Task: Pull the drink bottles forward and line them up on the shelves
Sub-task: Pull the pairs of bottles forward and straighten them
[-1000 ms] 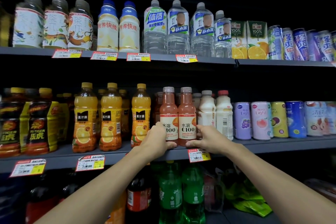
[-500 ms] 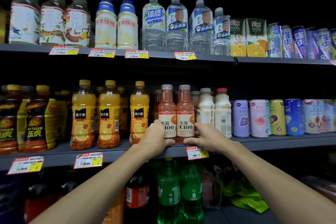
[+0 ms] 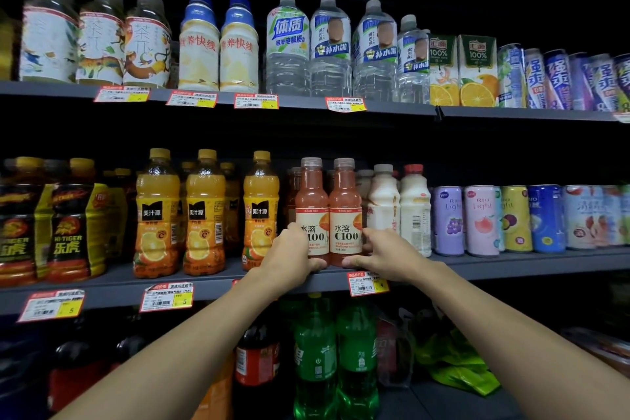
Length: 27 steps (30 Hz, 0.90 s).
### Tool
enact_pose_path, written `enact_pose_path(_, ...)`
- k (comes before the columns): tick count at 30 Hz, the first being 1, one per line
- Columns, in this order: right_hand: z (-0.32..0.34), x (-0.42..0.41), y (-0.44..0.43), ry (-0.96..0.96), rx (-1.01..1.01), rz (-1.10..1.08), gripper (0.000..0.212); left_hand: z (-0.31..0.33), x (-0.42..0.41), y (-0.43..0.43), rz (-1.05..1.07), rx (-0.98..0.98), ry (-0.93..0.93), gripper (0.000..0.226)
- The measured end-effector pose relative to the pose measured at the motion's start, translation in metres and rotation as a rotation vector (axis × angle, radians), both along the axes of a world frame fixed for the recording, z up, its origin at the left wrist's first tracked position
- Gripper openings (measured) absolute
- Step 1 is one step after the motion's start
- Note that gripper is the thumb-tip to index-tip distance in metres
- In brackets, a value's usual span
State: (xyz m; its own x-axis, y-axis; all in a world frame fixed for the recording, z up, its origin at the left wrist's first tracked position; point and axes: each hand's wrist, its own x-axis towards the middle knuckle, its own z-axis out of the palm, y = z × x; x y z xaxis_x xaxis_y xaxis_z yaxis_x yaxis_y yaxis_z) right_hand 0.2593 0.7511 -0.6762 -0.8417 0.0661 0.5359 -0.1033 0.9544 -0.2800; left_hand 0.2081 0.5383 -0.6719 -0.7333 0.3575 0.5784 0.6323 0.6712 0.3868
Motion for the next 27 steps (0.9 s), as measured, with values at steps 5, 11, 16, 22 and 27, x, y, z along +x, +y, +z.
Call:
enact_pose_path(5, 0.005, 0.013, -0.001, 0.083, 0.019, -0.108, 0.076, -0.005, 0.020, -0.003, 0.014, 0.196, 0.076, 0.053)
enact_pose_path(11, -0.009, 0.036, 0.039, 0.547, -0.202, -0.392, 0.025, -0.017, 0.048, 0.034, -0.217, 0.294, 0.212, 0.019)
enact_pose_path(16, -0.022, 0.031, 0.065, 0.528, -0.202, -0.521, 0.045, -0.019, 0.064, 0.098, -0.290, 0.262, 0.150, 0.035)
enact_pose_path(22, -0.023, 0.018, 0.062, 0.505, -0.263, -0.613, 0.053, -0.009, 0.064, 0.144, 0.017, 0.169, 0.094, 0.035)
enact_pose_path(27, -0.022, 0.012, 0.067, 0.466, -0.284, -0.662, 0.050, 0.003, 0.050, 0.164, 0.039, 0.037, 0.119, 0.020)
